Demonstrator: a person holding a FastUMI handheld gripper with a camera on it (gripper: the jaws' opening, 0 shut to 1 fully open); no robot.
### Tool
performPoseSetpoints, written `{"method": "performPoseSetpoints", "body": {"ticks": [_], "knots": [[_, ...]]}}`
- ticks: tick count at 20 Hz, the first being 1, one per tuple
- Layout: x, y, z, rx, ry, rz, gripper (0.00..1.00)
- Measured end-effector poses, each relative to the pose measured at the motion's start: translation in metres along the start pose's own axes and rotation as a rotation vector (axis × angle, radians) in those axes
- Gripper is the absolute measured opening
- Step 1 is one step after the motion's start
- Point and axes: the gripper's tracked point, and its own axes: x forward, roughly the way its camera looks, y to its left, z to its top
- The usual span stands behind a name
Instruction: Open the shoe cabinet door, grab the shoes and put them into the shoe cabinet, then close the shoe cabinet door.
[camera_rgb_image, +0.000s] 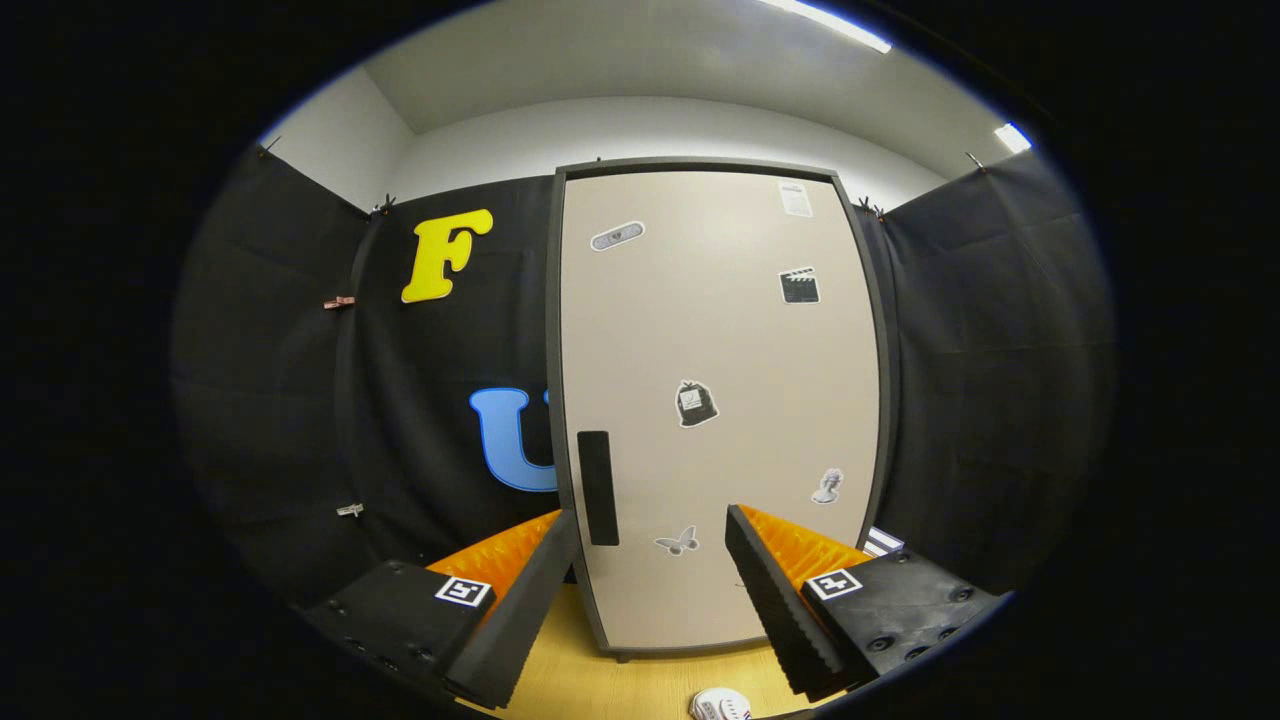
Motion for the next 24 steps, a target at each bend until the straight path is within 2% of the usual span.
{"method": "performPoseSetpoints", "body": {"ticks": [5, 14, 19, 22, 24], "knots": [[0.036, 0.025, -0.012, 0.022, -0.002, 0.014, 0.98], [0.124, 0.037, -0.040, 0.039, 0.002, -0.041, 0.98], [0.154, 0.034, -0.057, 0.018, 0.026, -0.068, 0.86], [0.160, 0.034, -0.058, 0.020, 0.022, -0.079, 0.83], [0.161, 0.034, -0.057, 0.016, 0.013, -0.089, 0.52]]}}
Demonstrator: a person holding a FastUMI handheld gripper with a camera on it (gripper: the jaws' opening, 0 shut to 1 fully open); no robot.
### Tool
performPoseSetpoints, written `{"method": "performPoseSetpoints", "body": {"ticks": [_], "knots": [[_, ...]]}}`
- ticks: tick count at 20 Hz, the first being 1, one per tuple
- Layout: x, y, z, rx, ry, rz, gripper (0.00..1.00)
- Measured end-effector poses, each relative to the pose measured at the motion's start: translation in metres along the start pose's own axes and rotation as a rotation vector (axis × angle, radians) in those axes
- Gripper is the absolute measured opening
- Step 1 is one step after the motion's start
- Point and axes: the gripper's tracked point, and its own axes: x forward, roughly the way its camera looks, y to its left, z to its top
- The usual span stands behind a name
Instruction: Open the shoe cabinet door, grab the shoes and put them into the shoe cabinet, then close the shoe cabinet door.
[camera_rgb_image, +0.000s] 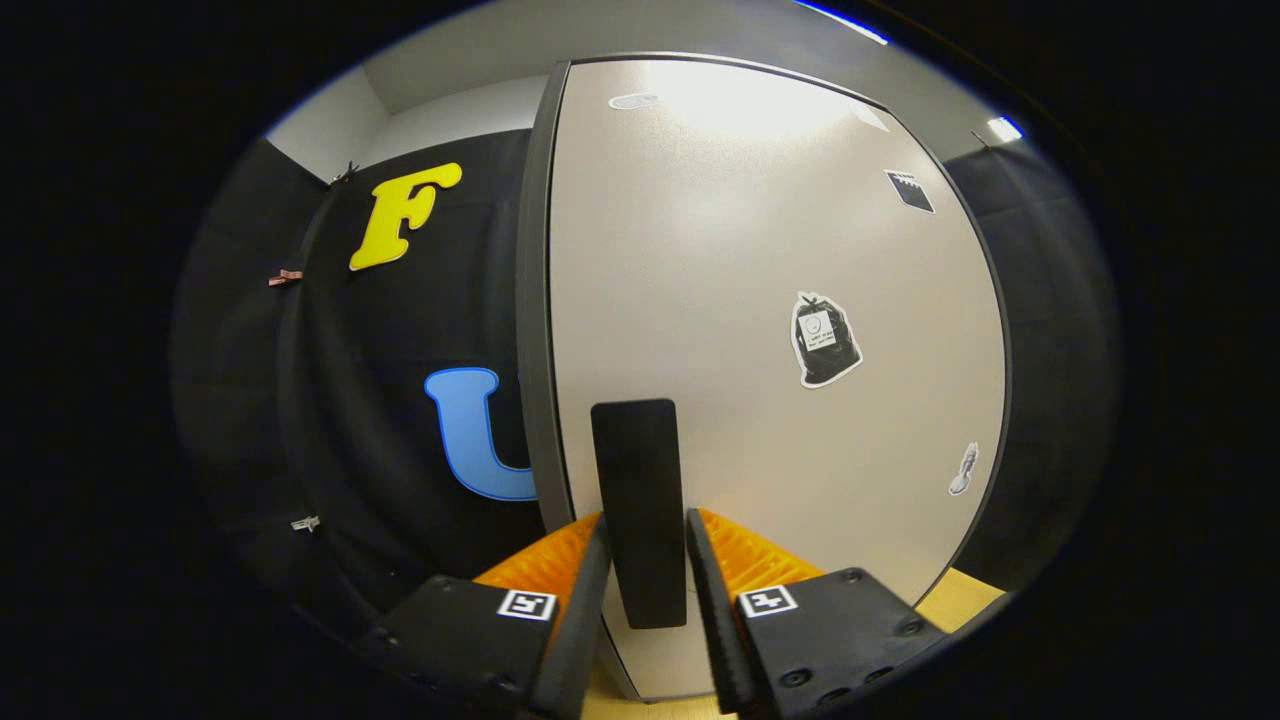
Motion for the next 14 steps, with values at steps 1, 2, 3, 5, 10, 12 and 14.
{"method": "performPoseSetpoints", "body": {"ticks": [1, 2, 3, 5, 10, 12, 14], "knots": [[0.000, 0.000, 0.000, -0.006, 0.001, -0.004, 0.43], [0.001, 0.000, 0.000, -0.011, -0.001, -0.006, 0.44], [0.001, 0.000, -0.001, -0.012, 0.002, -0.007, 0.41], [-0.002, -0.002, 0.000, -0.023, 0.006, -0.015, 0.32], [-0.004, -0.002, -0.002, -0.035, 0.024, -0.006, 0.32], [-0.011, -0.001, -0.001, -0.044, 0.025, 0.018, 0.32], [-0.022, 0.000, 0.000, -0.083, 0.025, 0.030, 0.32]]}}
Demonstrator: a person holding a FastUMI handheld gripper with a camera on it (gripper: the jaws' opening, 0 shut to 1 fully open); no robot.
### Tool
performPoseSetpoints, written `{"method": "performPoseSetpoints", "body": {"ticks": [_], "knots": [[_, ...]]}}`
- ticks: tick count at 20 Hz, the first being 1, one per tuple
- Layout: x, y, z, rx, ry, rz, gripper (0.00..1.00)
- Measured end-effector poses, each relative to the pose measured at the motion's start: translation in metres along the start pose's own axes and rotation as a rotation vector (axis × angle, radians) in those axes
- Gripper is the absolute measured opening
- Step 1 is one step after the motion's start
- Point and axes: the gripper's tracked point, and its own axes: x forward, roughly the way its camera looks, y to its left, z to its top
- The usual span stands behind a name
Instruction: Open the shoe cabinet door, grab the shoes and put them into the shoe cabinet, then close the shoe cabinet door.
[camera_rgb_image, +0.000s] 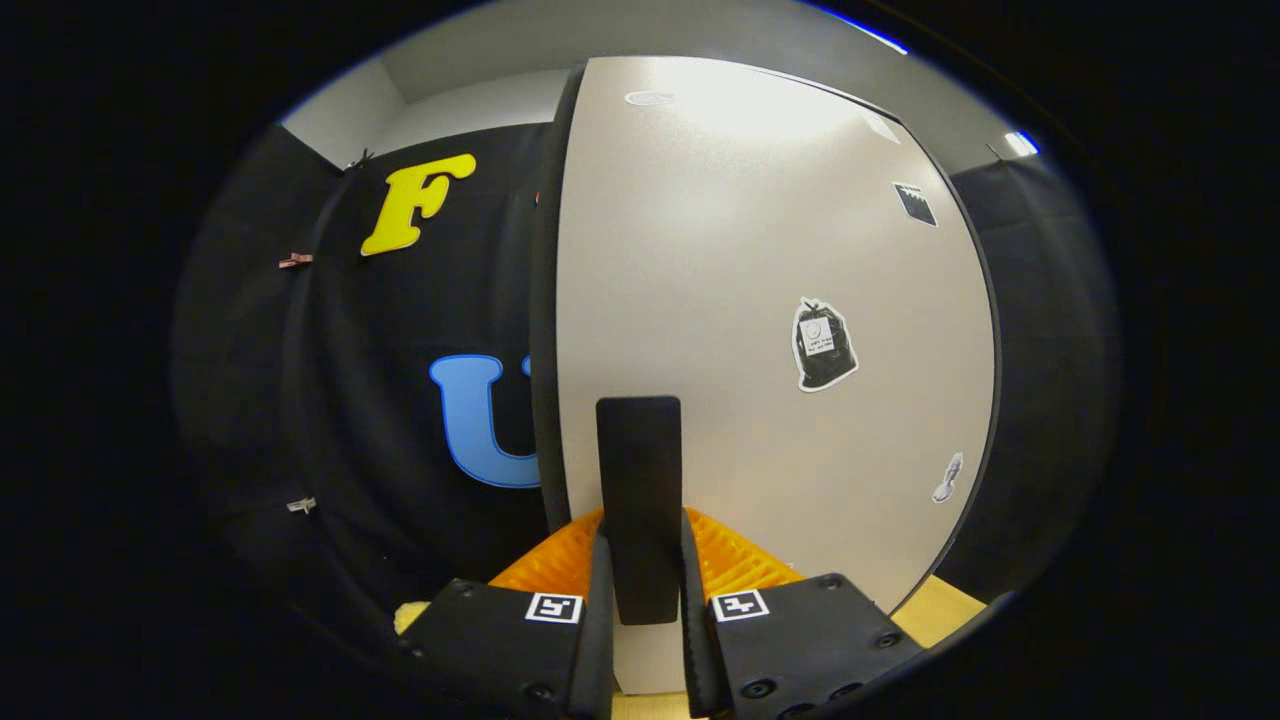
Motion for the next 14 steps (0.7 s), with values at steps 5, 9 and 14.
{"method": "performPoseSetpoints", "body": {"ticks": [5, 9, 14], "knots": [[-0.033, -0.002, 0.007, 0.056, 0.013, 0.062, 0.32], [-0.067, -0.013, 0.007, 0.089, 0.026, 0.107, 0.32], [-0.107, -0.038, 0.009, 0.100, 0.035, 0.183, 0.32]]}}
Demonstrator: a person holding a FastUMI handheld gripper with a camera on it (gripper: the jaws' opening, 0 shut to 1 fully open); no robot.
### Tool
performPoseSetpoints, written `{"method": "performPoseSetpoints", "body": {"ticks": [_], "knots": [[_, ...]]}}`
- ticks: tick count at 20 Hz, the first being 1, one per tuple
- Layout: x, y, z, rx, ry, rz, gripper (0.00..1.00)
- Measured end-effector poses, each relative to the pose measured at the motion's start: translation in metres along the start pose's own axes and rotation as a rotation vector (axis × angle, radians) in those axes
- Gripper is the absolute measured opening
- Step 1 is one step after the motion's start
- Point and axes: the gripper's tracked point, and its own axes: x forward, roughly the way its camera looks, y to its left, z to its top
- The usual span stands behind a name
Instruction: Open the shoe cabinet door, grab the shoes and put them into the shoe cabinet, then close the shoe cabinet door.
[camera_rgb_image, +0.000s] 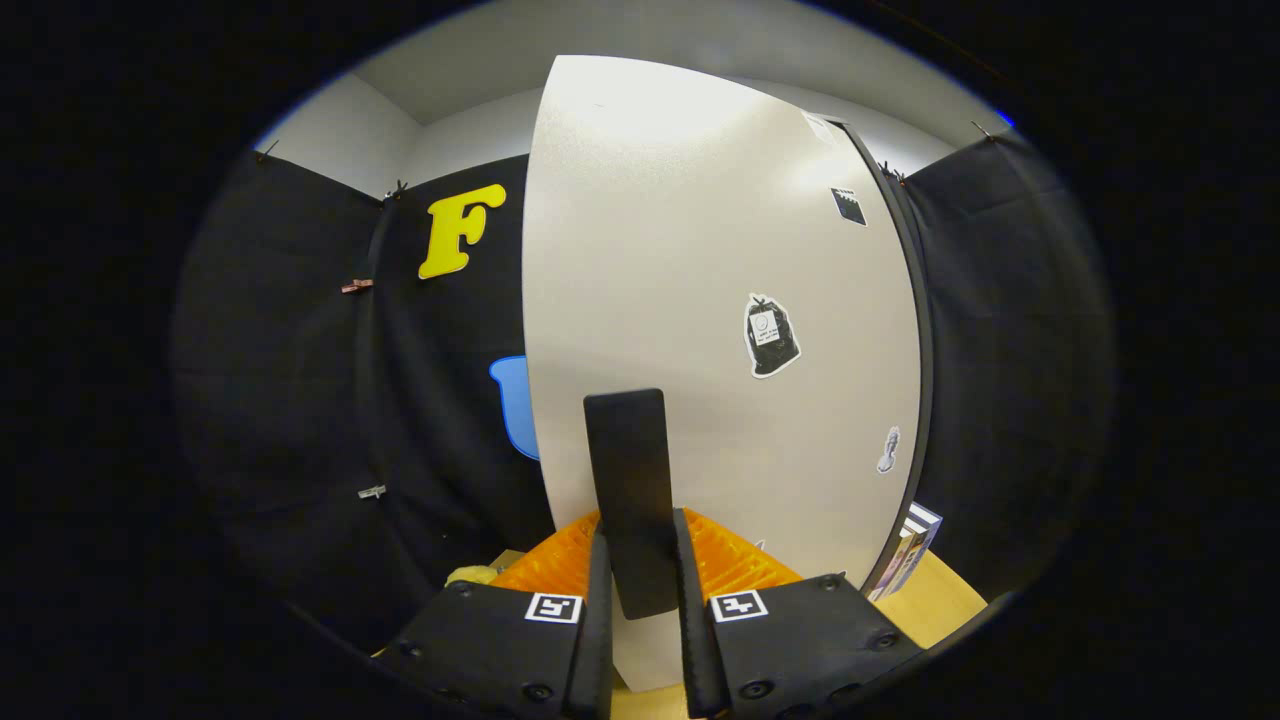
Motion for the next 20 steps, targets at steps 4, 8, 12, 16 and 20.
{"method": "performPoseSetpoints", "body": {"ticks": [4, 8, 12, 16, 20], "knots": [[-0.038, -0.019, 0.003, -0.010, 0.004, 0.060, 0.32], [-0.066, -0.043, 0.006, -0.011, 0.000, 0.113, 0.32], [-0.085, -0.061, 0.008, 0.001, 0.010, 0.152, 0.31], [-0.095, -0.074, 0.010, -0.003, 0.012, 0.173, 0.31], [-0.103, -0.085, 0.013, -0.023, 0.014, 0.180, 0.31]]}}
